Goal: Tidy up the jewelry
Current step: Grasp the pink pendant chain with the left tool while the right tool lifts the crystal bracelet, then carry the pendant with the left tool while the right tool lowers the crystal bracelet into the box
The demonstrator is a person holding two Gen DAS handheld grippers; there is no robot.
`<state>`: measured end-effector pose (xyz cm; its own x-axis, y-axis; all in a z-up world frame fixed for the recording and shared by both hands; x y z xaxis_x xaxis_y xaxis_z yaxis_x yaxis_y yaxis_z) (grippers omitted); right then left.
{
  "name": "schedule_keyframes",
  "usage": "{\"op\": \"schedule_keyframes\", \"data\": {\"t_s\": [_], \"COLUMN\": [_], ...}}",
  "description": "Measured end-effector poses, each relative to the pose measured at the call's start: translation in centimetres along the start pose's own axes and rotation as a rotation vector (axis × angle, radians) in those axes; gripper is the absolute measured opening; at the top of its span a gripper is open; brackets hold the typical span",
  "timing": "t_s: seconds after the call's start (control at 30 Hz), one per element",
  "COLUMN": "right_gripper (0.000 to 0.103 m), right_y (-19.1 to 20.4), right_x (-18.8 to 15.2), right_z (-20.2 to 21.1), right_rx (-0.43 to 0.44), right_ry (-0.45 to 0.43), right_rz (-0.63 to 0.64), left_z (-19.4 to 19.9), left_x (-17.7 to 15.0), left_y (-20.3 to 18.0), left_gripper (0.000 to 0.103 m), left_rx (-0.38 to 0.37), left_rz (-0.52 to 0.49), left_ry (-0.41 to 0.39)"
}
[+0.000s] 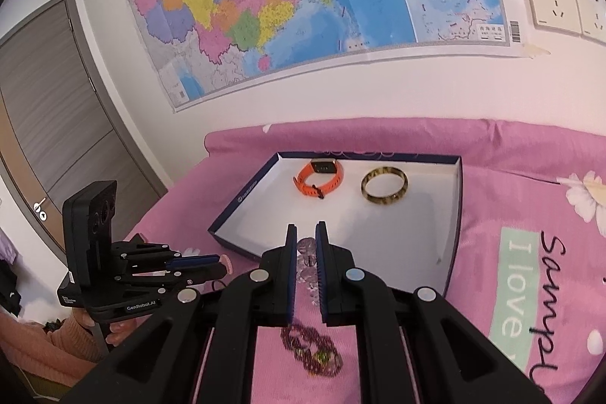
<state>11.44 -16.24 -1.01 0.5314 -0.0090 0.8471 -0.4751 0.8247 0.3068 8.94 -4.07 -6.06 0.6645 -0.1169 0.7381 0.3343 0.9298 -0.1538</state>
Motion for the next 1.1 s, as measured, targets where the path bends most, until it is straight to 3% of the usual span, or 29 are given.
{"op": "schedule_keyframes", "data": {"t_s": [0.43,1.1], "right_gripper": [0.008,0.008], "right_y": [-1.5,-3.8], "right_x": [2.6,3.7], "right_z": [-3.5,-9.3], "right_rx": [-0.018,-0.025], "right_ry": [0.002,0.056], "right_rz": [-0.024,-0.133], "left_z": [-1.8,-6.0], "left_x": [3.2,5.5], "left_y": [1.5,3.5], "left_gripper": [0.011,0.011], "left_rx": [0.014,0.056], "left_rz": [0.004,0.034], "left_ry": [-0.005,0.042]}}
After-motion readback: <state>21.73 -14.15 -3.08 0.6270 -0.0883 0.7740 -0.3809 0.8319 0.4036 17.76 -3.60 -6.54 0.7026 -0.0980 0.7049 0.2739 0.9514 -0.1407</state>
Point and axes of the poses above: each gripper's, at about its wrist camera, not at the fingertips, and z roughly against the way its jaws point, y to its left, x to its top, the point moved 9 cm from there along -z, roughly the way its jaws point, and after that the axes turned 4 degrees about -y, right-handed, at the moved point
